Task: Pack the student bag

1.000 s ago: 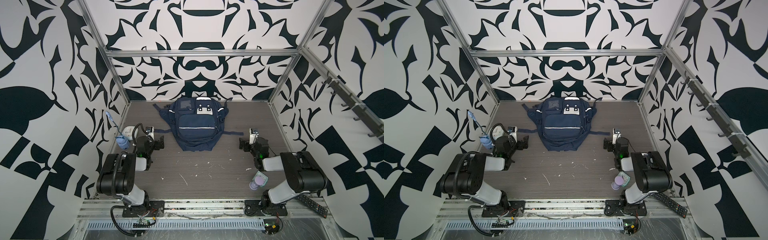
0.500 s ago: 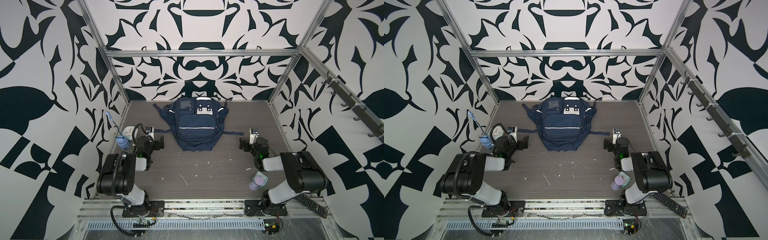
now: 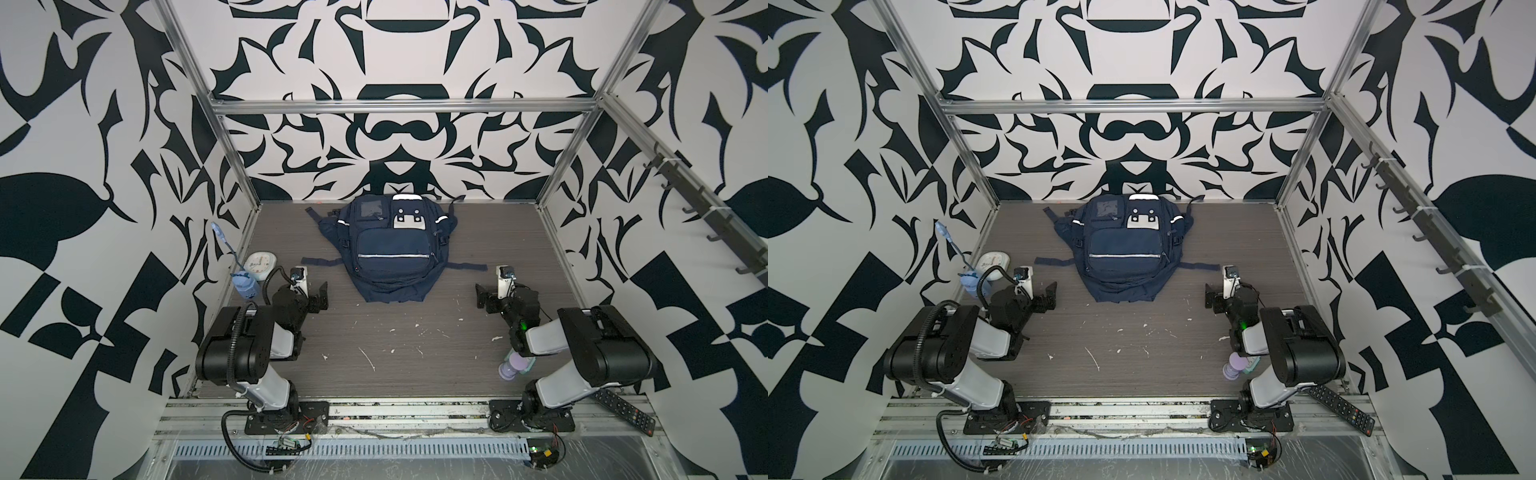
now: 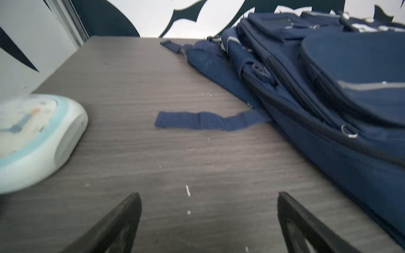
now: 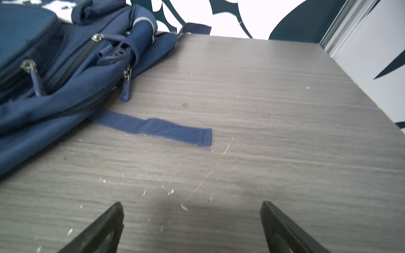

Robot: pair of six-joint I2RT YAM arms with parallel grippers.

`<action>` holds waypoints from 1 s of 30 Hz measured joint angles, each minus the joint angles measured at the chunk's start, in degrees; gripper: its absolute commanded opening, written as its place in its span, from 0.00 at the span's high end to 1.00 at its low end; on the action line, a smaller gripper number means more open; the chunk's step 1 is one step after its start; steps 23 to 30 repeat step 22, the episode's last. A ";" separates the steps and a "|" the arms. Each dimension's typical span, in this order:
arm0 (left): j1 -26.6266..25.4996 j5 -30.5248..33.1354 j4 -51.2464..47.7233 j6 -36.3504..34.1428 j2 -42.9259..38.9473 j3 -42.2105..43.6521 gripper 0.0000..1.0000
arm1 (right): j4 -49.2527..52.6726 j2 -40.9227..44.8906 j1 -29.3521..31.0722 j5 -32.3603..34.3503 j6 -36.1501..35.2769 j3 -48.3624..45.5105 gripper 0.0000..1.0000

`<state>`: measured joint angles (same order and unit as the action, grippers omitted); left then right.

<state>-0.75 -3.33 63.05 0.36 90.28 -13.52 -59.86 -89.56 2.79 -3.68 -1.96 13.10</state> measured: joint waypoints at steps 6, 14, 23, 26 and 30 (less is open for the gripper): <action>0.00 -0.79 -7.15 -0.22 -0.83 -8.39 0.01 | 3.58 0.00 0.00 1.66 0.35 4.17 0.01; 0.00 -0.79 -10.51 -0.22 -0.81 -8.31 0.01 | 7.39 0.00 0.00 4.13 0.85 5.84 0.01; 0.00 -0.79 -11.34 -0.22 -0.81 -8.31 0.01 | 8.39 0.00 0.00 4.59 0.94 5.84 0.01; 0.00 -0.79 -11.34 -0.22 -0.81 -8.31 0.01 | 8.39 0.00 0.00 4.59 0.94 5.84 0.01; 0.00 -0.79 -11.34 -0.22 -0.81 -8.31 0.01 | 8.39 0.00 0.00 4.59 0.94 5.84 0.01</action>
